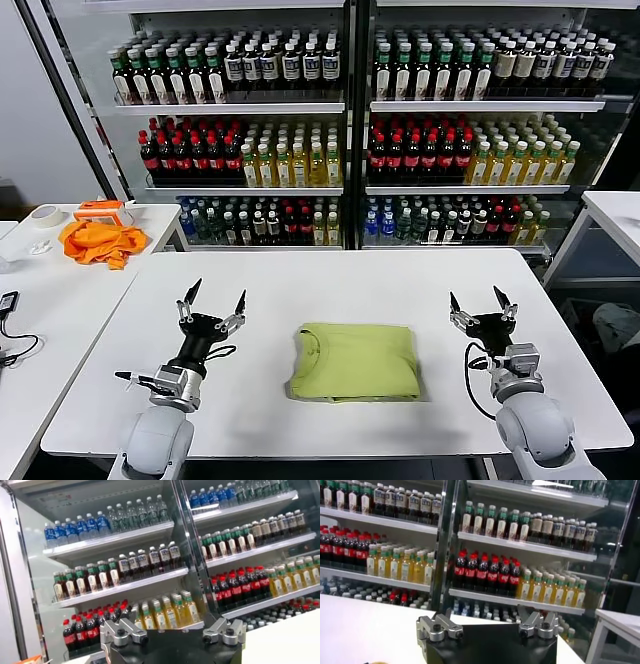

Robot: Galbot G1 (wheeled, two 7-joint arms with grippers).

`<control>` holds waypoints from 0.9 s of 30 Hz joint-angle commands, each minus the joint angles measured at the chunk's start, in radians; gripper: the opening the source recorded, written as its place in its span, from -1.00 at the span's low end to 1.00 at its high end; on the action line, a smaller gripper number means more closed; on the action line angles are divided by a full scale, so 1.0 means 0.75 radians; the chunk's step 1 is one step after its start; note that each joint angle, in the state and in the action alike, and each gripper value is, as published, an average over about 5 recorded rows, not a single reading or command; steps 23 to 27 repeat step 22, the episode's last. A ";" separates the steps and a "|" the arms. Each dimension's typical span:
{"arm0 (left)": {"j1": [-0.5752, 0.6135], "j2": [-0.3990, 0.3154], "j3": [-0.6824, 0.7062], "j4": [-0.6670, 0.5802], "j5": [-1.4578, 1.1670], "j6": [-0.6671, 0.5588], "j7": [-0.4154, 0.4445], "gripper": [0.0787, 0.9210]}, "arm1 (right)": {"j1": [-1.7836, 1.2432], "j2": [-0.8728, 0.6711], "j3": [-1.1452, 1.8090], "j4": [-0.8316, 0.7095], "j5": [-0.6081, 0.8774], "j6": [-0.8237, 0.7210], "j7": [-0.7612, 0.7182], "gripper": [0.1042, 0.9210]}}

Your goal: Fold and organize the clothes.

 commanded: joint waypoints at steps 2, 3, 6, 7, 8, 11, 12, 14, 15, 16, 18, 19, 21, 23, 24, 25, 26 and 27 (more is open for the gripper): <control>-0.007 -0.001 -0.030 0.038 0.003 -0.031 0.017 0.77 | 0.038 0.017 -0.020 -0.052 -0.144 0.048 -0.026 0.76; -0.006 -0.001 -0.035 0.042 0.006 -0.035 0.020 0.77 | 0.038 0.017 -0.020 -0.055 -0.157 0.058 -0.031 0.76; -0.008 0.005 -0.052 0.074 0.028 -0.065 0.044 0.77 | 0.040 0.014 -0.019 -0.061 -0.192 0.087 -0.039 0.76; -0.011 0.007 -0.057 0.086 0.031 -0.071 0.050 0.77 | 0.041 0.012 -0.020 -0.061 -0.196 0.091 -0.038 0.76; -0.015 0.010 -0.061 0.098 0.032 -0.077 0.055 0.77 | 0.041 0.010 -0.021 -0.061 -0.198 0.092 -0.037 0.76; -0.026 0.009 -0.067 0.110 0.021 -0.075 0.051 0.77 | 0.040 0.006 -0.025 -0.057 -0.184 0.077 -0.025 0.76; -0.029 0.007 -0.068 0.110 0.020 -0.076 0.050 0.77 | 0.039 0.005 -0.026 -0.054 -0.175 0.068 -0.021 0.76; -0.030 0.001 -0.066 0.106 0.020 -0.078 0.049 0.77 | 0.037 0.005 -0.028 -0.046 -0.155 0.050 -0.016 0.76; -0.030 -0.002 -0.064 0.103 0.019 -0.079 0.050 0.77 | 0.035 0.006 -0.029 -0.042 -0.147 0.043 -0.015 0.76; -0.030 -0.005 -0.063 0.102 0.020 -0.081 0.051 0.77 | 0.033 0.006 -0.029 -0.037 -0.141 0.037 -0.012 0.76; -0.029 -0.011 -0.063 0.101 0.022 -0.090 0.057 0.77 | 0.027 0.008 -0.030 -0.026 -0.136 0.034 -0.007 0.76; -0.028 -0.013 -0.064 0.101 0.023 -0.094 0.060 0.77 | 0.025 0.008 -0.029 -0.021 -0.135 0.036 -0.005 0.76; -0.026 -0.015 -0.066 0.104 0.022 -0.101 0.067 0.77 | 0.020 0.008 -0.027 -0.013 -0.135 0.040 -0.004 0.76; -0.025 -0.015 -0.067 0.104 0.022 -0.102 0.068 0.77 | 0.019 0.008 -0.025 -0.010 -0.136 0.043 -0.005 0.76; -0.025 -0.015 -0.067 0.104 0.022 -0.102 0.068 0.77 | 0.019 0.008 -0.025 -0.010 -0.136 0.043 -0.005 0.76; -0.025 -0.015 -0.067 0.104 0.022 -0.102 0.068 0.77 | 0.019 0.008 -0.025 -0.010 -0.136 0.043 -0.005 0.76; -0.025 -0.015 -0.067 0.104 0.022 -0.102 0.068 0.77 | 0.019 0.008 -0.025 -0.010 -0.136 0.043 -0.005 0.76; -0.025 -0.015 -0.067 0.104 0.022 -0.102 0.068 0.77 | 0.019 0.008 -0.025 -0.010 -0.136 0.043 -0.005 0.76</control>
